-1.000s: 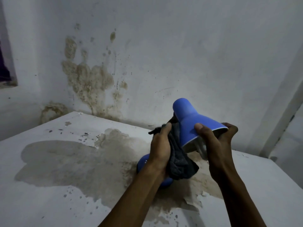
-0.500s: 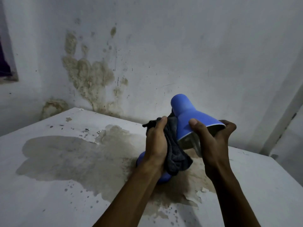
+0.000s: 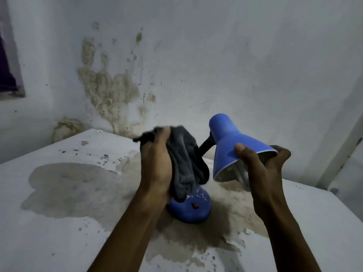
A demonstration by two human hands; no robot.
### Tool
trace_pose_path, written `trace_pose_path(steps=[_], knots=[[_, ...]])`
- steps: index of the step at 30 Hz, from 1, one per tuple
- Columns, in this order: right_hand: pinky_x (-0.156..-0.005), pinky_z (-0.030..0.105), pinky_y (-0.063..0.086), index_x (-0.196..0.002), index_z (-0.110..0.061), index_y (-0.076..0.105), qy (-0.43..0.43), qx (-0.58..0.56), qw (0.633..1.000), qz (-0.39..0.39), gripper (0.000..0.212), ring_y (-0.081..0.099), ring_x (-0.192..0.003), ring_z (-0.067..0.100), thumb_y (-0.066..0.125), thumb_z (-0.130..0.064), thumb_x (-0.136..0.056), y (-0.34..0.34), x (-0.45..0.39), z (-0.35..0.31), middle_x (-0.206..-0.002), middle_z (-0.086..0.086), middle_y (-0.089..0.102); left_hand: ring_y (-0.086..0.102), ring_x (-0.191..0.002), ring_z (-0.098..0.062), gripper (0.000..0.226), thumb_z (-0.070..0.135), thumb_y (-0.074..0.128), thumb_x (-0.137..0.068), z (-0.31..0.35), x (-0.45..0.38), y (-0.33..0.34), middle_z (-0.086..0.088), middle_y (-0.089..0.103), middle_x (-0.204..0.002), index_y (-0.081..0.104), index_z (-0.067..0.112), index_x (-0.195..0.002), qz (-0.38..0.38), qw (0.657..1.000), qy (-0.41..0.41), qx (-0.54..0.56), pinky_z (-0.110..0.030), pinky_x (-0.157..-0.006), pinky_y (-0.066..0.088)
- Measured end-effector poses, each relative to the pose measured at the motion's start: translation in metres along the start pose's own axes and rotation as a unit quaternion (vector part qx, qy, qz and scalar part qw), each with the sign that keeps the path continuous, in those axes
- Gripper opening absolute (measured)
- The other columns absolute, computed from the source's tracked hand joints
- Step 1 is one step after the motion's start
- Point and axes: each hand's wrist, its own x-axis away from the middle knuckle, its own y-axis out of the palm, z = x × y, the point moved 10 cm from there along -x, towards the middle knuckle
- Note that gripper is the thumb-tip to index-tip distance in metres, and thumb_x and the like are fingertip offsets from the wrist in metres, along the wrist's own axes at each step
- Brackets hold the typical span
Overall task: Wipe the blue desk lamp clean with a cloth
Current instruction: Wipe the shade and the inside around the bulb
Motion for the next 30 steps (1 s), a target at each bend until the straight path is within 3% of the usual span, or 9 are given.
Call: trace_pose_path(steps=[4,11,14,21,24,27,30], knots=[[-0.08,0.049,0.056,-0.104,-0.036,0.03,-0.005,0.013,1.0,-0.009,0.079,0.062,-0.09,0.019,0.071,-0.071,-0.046,0.003,0.0,-0.002,-0.099,-0.006,0.051,0.065,-0.062,-0.011,0.029,0.027,0.051,-0.095,0.024,-0.026,0.032,0.006,0.066,-0.061,0.064,0.018,-0.071,-0.004,0.992,0.124,-0.019,-0.024,-0.057,0.052],[-0.08,0.047,0.053,-0.102,-0.035,0.03,-0.001,0.006,1.0,-0.002,0.078,0.06,-0.088,0.012,0.07,-0.07,-0.044,0.0,-0.001,0.0,-0.096,-0.01,0.05,0.04,-0.055,-0.009,0.046,0.038,0.048,-0.097,-0.069,-0.05,0.074,0.016,0.043,-0.051,0.046,0.03,-0.052,-0.076,0.99,0.059,-0.107,-0.032,-0.061,0.037],[-0.076,0.04,0.049,-0.104,-0.034,0.03,-0.005,0.013,1.0,0.002,0.079,0.057,-0.088,0.005,0.067,-0.07,-0.044,-0.004,0.0,0.003,-0.095,-0.015,0.045,0.037,-0.052,-0.011,0.047,0.037,0.044,-0.098,-0.081,-0.053,0.072,0.014,0.04,-0.048,0.04,0.029,-0.051,-0.069,0.982,0.104,-0.144,-0.03,-0.055,0.035],[-0.074,0.035,0.047,-0.104,-0.032,0.03,0.002,-0.005,1.0,-0.004,0.079,0.057,-0.089,0.005,0.067,-0.068,-0.044,-0.008,-0.004,0.006,-0.095,-0.017,0.043,0.053,-0.05,0.004,0.049,0.034,0.042,-0.1,-0.102,-0.06,0.064,0.019,0.059,-0.05,0.063,0.04,-0.056,-0.07,0.969,0.129,-0.2,-0.013,-0.053,0.04],[-0.072,0.035,0.046,-0.105,-0.03,0.03,0.0,-0.006,1.0,-0.002,0.08,0.057,-0.086,0.004,0.067,-0.068,-0.044,-0.007,-0.002,0.004,-0.093,-0.018,0.043,0.057,-0.052,0.004,0.05,0.034,0.043,-0.102,-0.113,-0.066,0.047,0.016,0.063,-0.052,0.064,0.032,-0.056,-0.05,0.966,0.108,-0.23,-0.014,-0.055,0.043],[-0.071,0.036,0.046,-0.107,-0.03,0.03,0.002,-0.01,1.0,-0.002,0.082,0.058,-0.085,0.005,0.067,-0.068,-0.044,-0.007,-0.002,0.003,-0.094,-0.015,0.044,0.061,-0.057,0.005,0.041,0.033,0.044,-0.104,-0.134,-0.073,0.019,0.007,0.066,-0.063,0.065,0.026,-0.069,-0.028,0.96,0.045,-0.276,-0.009,-0.055,0.044],[-0.072,0.035,0.046,-0.106,-0.032,0.031,0.001,-0.008,1.0,-0.005,0.081,0.059,-0.082,-0.001,0.067,-0.068,-0.044,-0.004,-0.001,0.003,-0.093,-0.018,0.046,0.065,-0.062,0.0,0.04,0.037,0.042,-0.103,-0.16,-0.077,-0.012,0.004,0.068,-0.062,0.066,0.02,-0.076,-0.042,0.933,-0.024,-0.357,-0.012,-0.056,0.046]])
